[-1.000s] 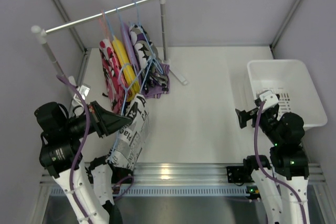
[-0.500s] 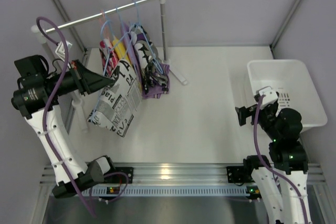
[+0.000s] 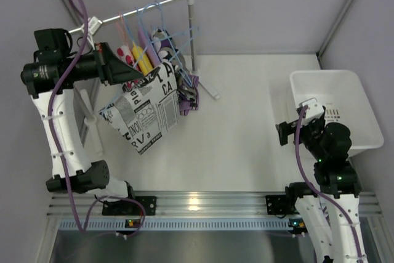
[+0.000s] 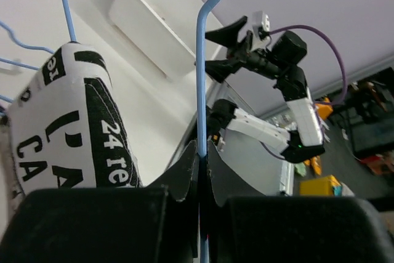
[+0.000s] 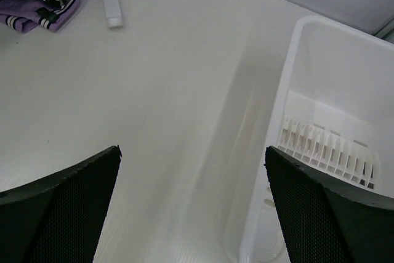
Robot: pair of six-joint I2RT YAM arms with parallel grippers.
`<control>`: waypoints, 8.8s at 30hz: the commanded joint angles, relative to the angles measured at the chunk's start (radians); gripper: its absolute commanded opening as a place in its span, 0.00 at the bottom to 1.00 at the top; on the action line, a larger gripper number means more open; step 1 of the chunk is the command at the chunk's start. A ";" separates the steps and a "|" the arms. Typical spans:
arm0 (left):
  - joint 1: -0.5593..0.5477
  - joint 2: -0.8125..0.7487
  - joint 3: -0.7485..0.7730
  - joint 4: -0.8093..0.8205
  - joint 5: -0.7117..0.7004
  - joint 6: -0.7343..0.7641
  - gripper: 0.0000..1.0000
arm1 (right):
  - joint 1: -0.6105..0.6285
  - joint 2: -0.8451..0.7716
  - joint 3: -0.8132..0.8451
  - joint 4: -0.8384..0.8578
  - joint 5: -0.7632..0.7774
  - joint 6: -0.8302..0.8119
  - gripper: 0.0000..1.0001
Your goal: Remove the trousers from the hanger
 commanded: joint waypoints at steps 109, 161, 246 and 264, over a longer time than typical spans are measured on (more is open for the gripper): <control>-1.135 0.287 0.174 0.933 -1.679 -1.098 0.00 | 0.734 0.419 -0.239 1.013 0.398 -0.077 0.99; -1.135 0.292 0.140 0.947 -1.659 -1.130 0.00 | 0.547 0.410 -0.179 0.852 0.489 0.007 0.95; -1.133 -0.038 -0.709 1.028 -1.598 -0.734 0.00 | -0.341 0.571 0.585 0.881 0.542 -0.001 0.00; -1.133 -0.096 -0.710 1.028 -1.543 -0.661 0.00 | -0.456 0.568 0.155 0.786 0.374 0.068 0.01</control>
